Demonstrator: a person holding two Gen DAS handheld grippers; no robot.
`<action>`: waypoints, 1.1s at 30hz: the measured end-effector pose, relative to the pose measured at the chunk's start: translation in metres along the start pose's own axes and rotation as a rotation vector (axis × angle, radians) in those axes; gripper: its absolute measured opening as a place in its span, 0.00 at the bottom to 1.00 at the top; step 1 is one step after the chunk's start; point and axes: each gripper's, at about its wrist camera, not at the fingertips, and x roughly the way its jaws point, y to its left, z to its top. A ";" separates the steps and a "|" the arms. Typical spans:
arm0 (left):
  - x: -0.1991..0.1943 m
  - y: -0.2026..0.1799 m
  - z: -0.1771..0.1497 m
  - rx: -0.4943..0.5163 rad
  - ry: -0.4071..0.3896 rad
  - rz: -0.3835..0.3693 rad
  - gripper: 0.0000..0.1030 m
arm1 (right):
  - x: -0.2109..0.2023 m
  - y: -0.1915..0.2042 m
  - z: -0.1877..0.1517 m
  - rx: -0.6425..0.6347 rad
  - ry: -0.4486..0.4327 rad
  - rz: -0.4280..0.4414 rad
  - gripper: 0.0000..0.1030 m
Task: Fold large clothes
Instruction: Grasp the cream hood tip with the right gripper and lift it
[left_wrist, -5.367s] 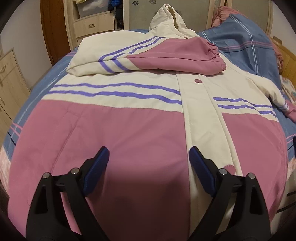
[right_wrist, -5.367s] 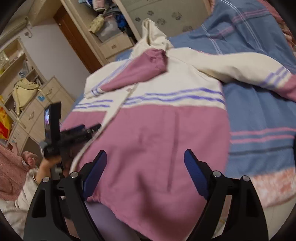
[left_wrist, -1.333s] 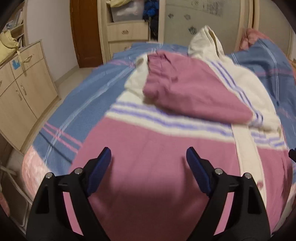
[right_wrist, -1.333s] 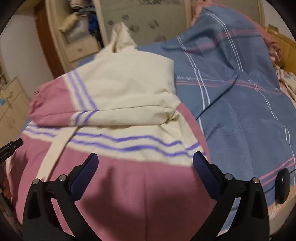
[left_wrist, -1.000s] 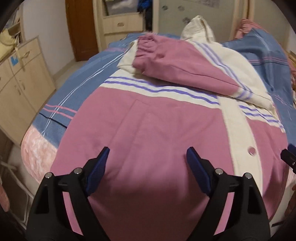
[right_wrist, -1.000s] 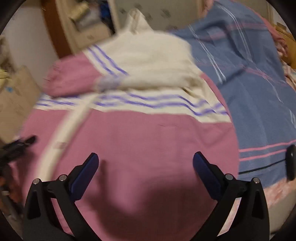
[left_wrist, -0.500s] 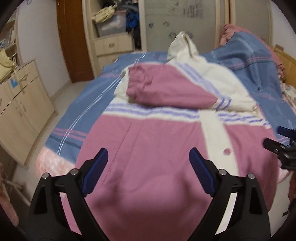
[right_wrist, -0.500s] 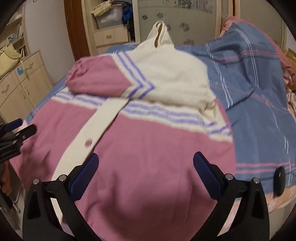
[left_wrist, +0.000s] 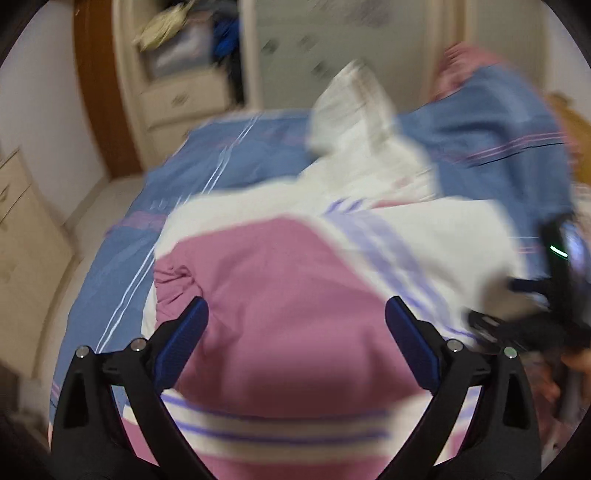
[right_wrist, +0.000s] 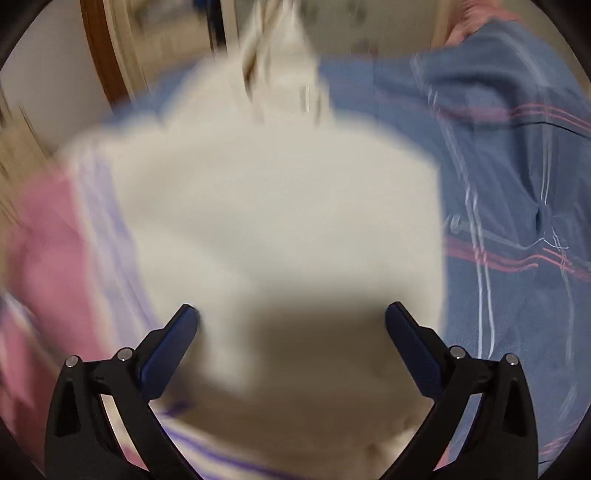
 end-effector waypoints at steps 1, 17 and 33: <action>0.028 0.006 0.001 -0.022 0.064 0.009 0.94 | -0.005 -0.002 0.002 0.003 -0.010 0.020 0.99; 0.071 0.011 -0.038 -0.064 0.009 -0.001 0.98 | 0.034 0.025 0.304 0.150 -0.191 -0.047 0.99; 0.040 0.051 -0.047 -0.243 -0.127 -0.216 0.94 | -0.114 0.109 0.001 -0.563 -0.579 0.116 0.13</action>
